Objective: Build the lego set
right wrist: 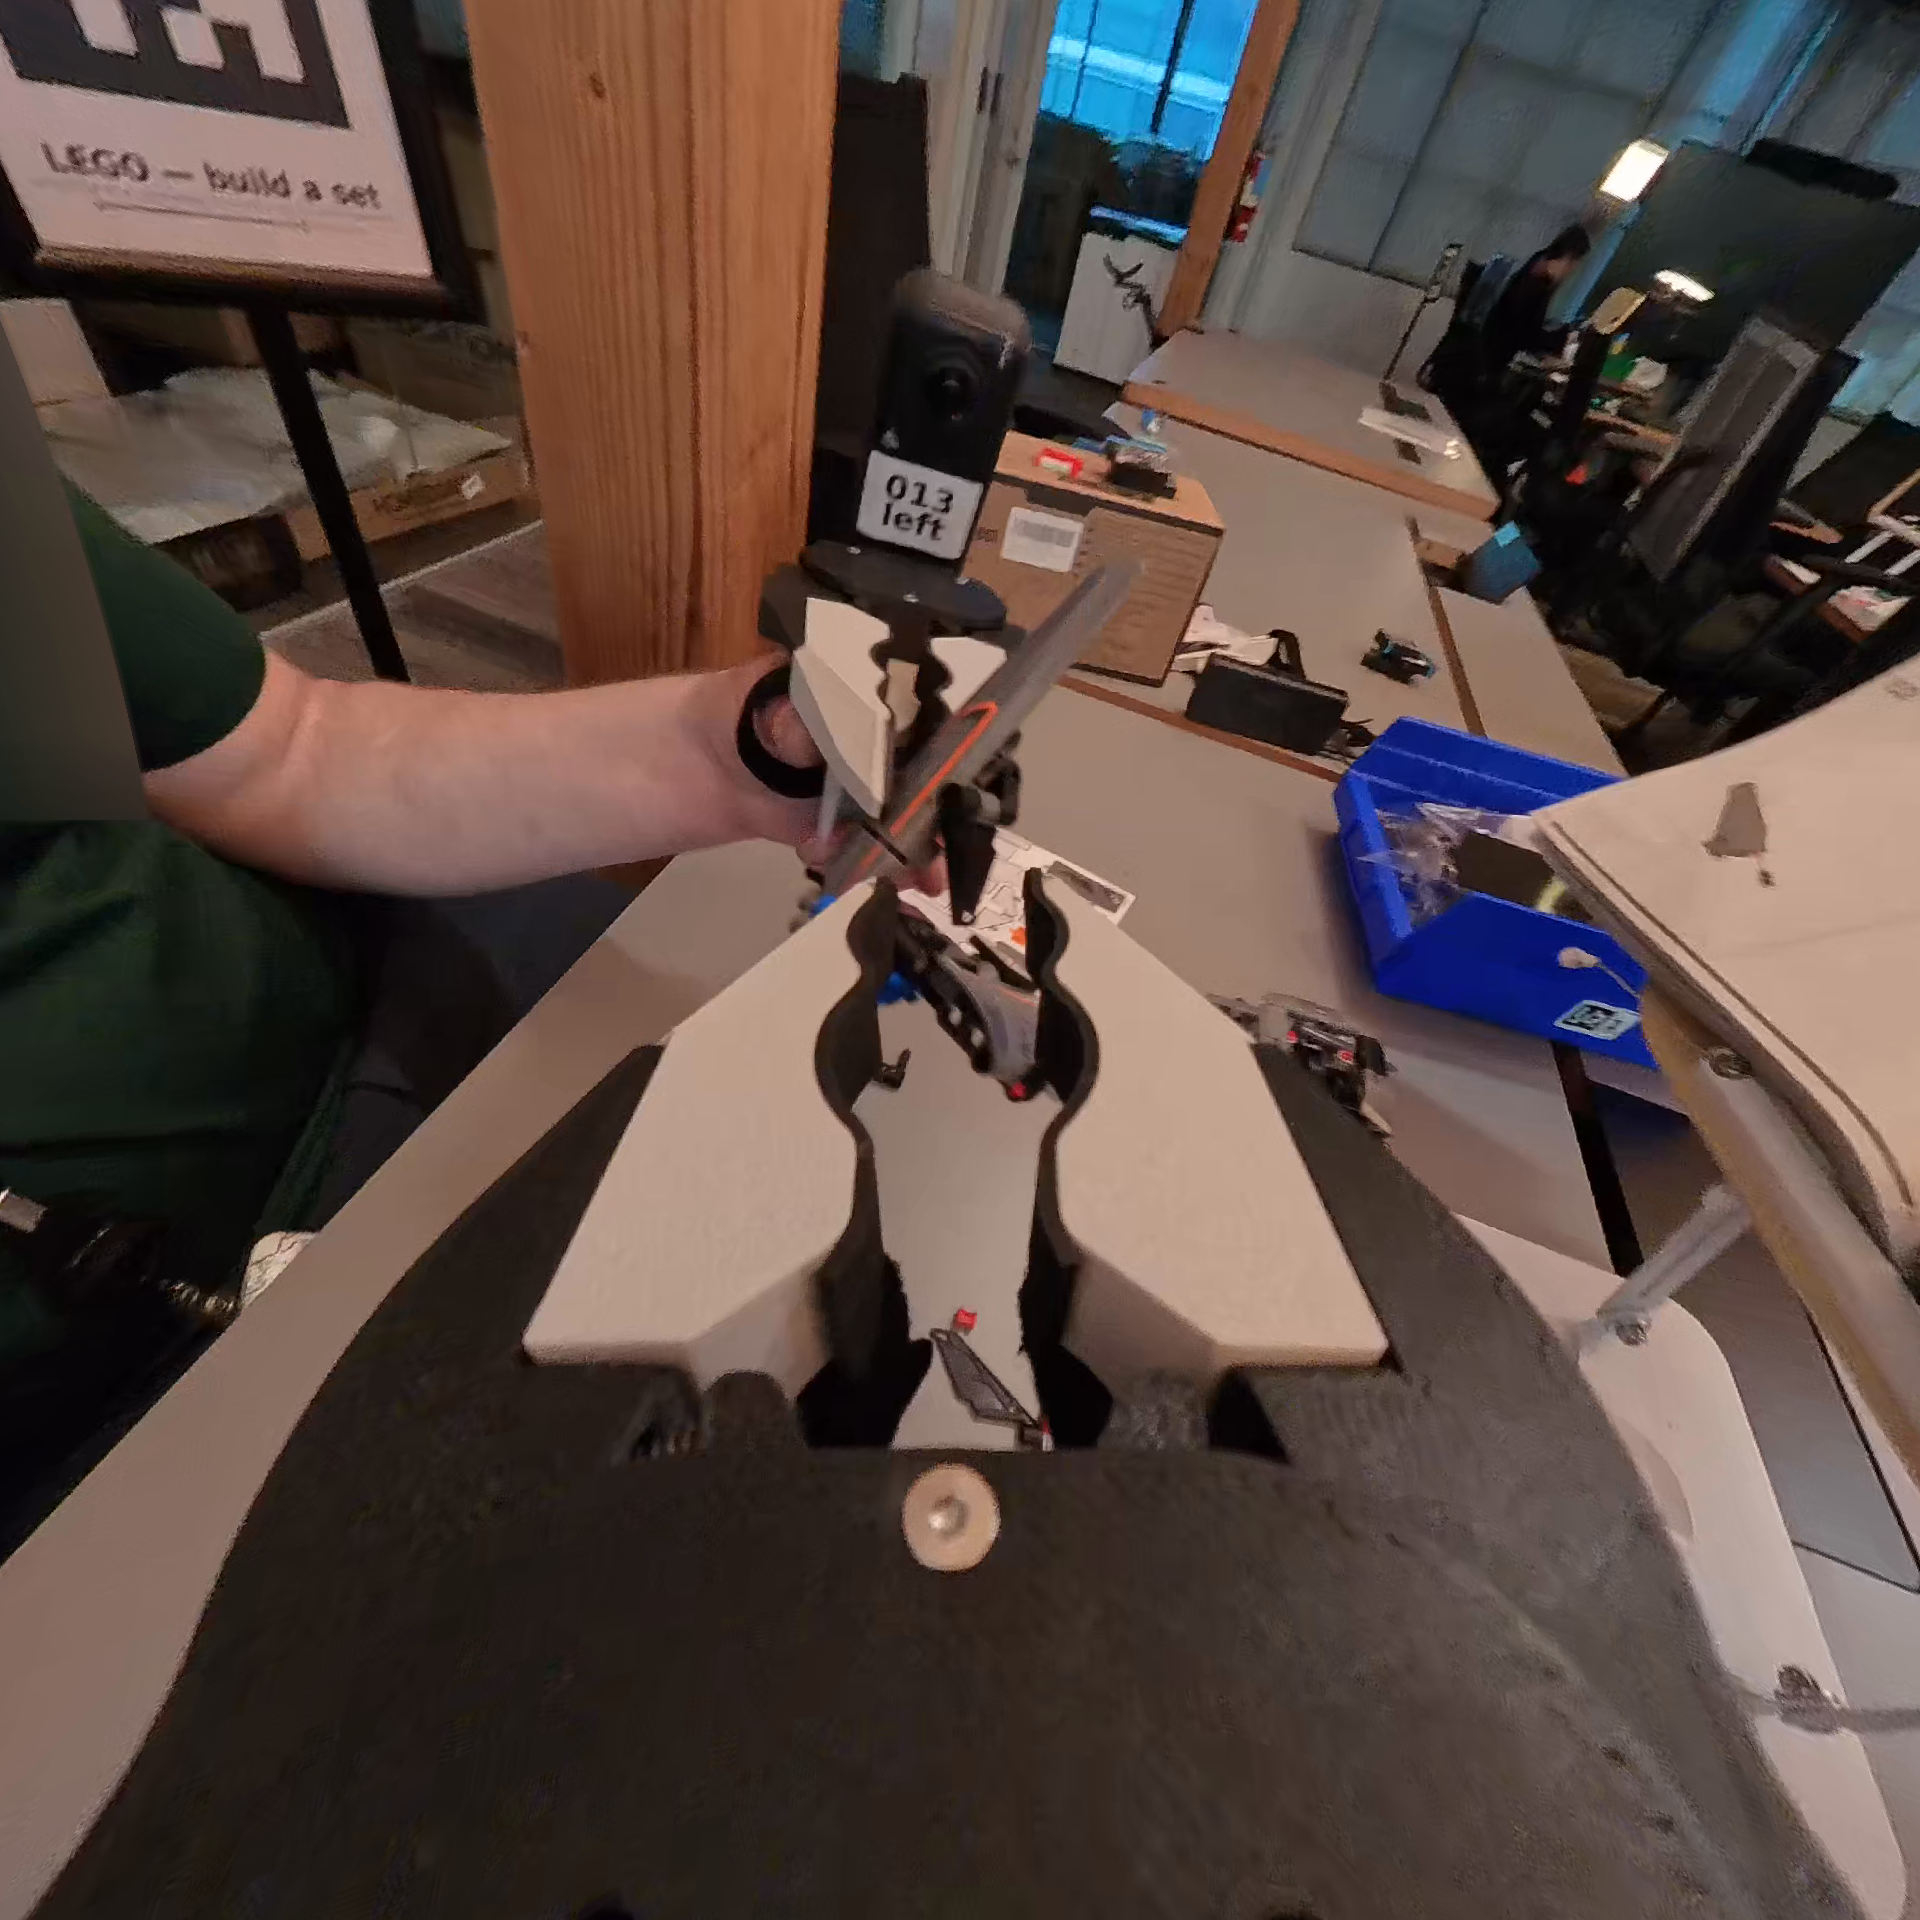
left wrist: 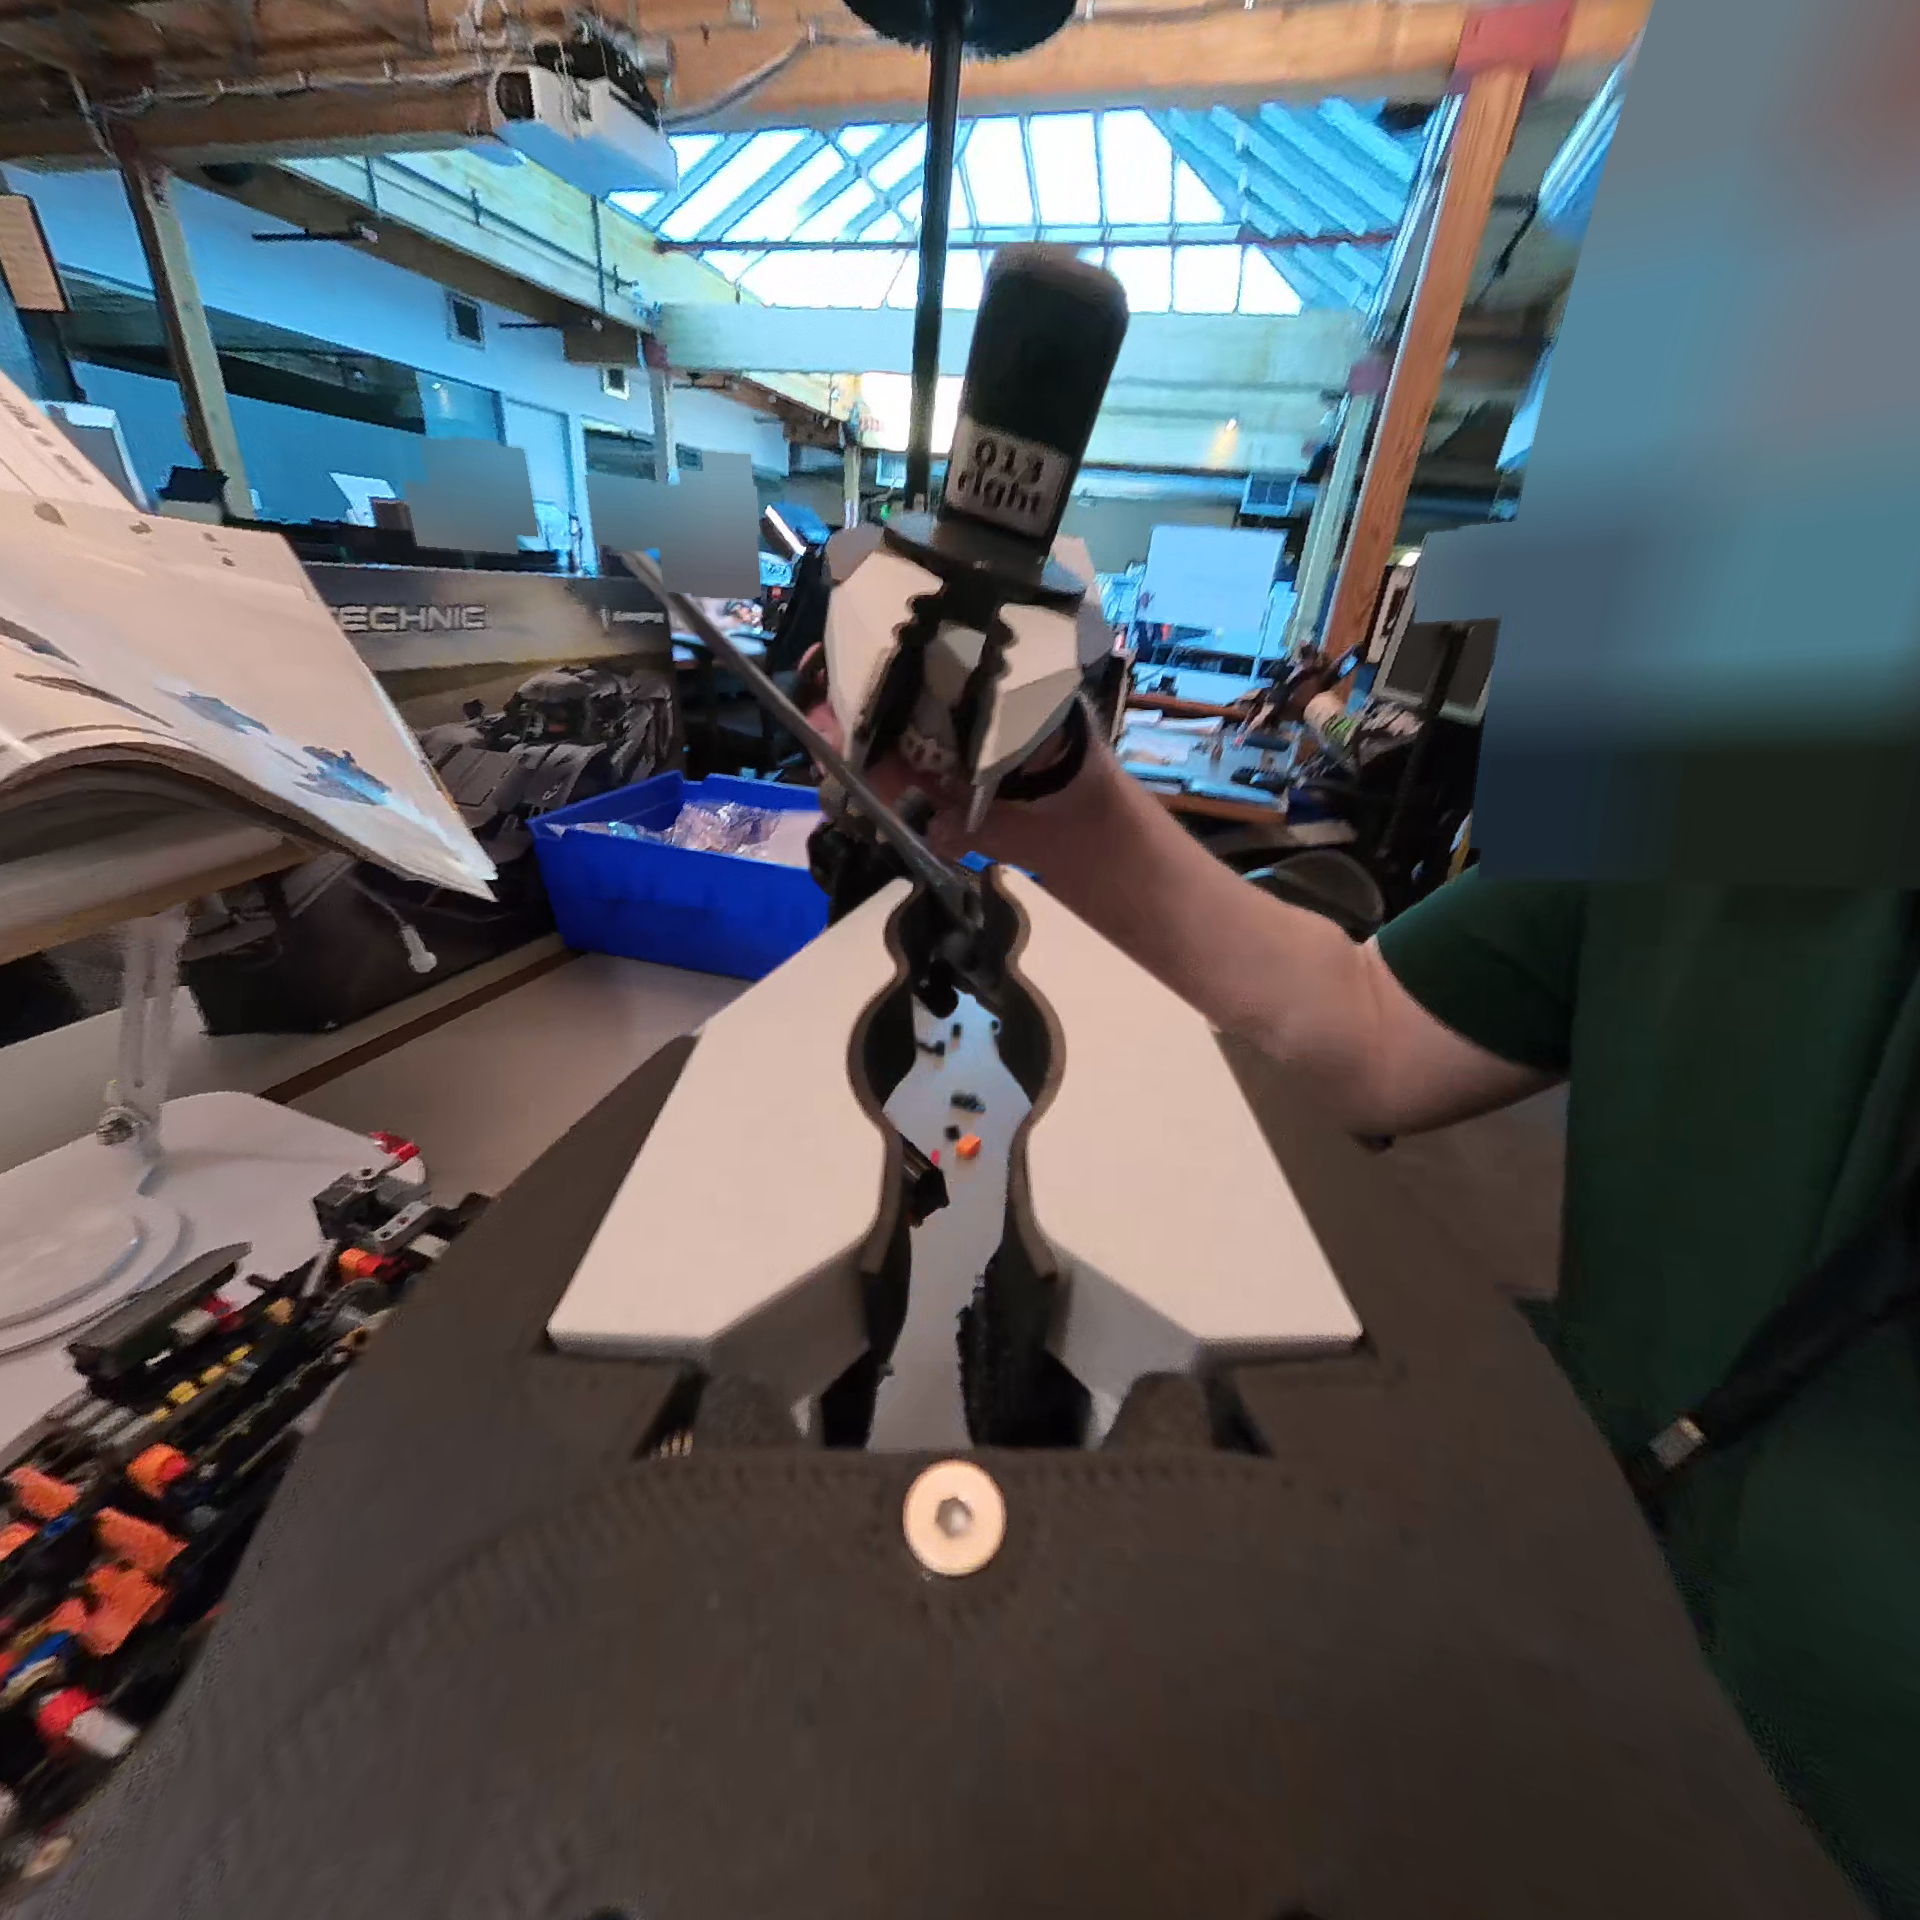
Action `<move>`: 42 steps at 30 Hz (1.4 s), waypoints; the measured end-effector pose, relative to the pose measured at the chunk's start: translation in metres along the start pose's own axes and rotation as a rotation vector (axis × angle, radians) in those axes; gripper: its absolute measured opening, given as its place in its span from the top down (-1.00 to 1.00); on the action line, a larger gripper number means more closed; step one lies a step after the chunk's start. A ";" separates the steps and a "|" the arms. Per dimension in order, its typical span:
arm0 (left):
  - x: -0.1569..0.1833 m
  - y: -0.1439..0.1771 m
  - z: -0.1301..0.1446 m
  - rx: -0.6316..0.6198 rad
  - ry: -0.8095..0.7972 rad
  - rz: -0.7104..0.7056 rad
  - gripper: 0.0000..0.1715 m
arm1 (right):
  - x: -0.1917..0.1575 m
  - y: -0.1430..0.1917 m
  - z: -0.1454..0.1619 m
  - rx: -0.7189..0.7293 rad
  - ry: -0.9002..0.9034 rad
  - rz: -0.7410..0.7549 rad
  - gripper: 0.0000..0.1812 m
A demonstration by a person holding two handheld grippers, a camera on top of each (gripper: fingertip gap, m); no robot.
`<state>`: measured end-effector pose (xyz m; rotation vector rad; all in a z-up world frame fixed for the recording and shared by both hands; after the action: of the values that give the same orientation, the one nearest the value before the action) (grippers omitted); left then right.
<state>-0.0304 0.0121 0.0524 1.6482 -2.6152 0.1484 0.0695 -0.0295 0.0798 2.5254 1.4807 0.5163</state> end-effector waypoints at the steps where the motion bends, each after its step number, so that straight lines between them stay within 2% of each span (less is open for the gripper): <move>1: 0.002 -0.002 0.002 -0.029 -0.031 -0.014 0.92 | -0.004 -0.004 -0.001 -0.017 0.007 -0.012 0.74; 4: 0.008 -0.009 0.007 -0.112 -0.117 -0.031 0.92 | -0.010 -0.016 -0.002 -0.032 -0.017 -0.047 0.74; 7: 0.017 -0.013 0.003 -0.099 -0.171 -0.015 0.92 | -0.014 -0.027 0.003 -0.055 -0.065 -0.103 0.75; 8: 0.018 -0.012 0.002 -0.094 -0.178 -0.018 0.92 | -0.016 -0.027 0.001 -0.035 -0.055 -0.115 0.84; 12: 0.022 -0.010 -0.001 -0.102 -0.216 -0.037 0.92 | -0.016 -0.026 -0.004 -0.015 -0.050 -0.094 0.95; 18: 0.025 -0.011 -0.010 -0.207 -0.452 -0.244 0.92 | -0.014 -0.025 -0.012 0.014 -0.095 -0.074 0.86; 23: 0.025 -0.014 -0.013 -0.302 -0.635 -0.418 0.92 | -0.011 -0.026 -0.017 0.017 -0.087 -0.006 0.91; 33: 0.025 -0.018 -0.026 -0.353 -0.914 -0.721 0.91 | -0.009 -0.022 -0.034 -0.007 0.086 0.256 0.96; 39: 0.028 -0.016 -0.035 -0.271 -0.958 -0.834 0.77 | -0.013 -0.020 -0.042 -0.037 0.245 0.421 0.96; 42: 0.022 -0.017 -0.032 -0.284 -0.885 -0.813 0.70 | -0.016 -0.021 -0.044 -0.083 0.324 0.477 0.96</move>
<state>-0.0253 -0.0117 0.0873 2.8932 -1.8781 -1.1348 0.0286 -0.0343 0.1108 2.8246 0.8905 1.0746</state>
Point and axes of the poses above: each gripper's, where its closed fingertips meet, y back along the fingers, z out of its underside, x = y × z across the jaws, the point moved 4 cm from there along y, back along the fingers, and after that the axes turned 5 degrees about -x, right-handed, at the moved point
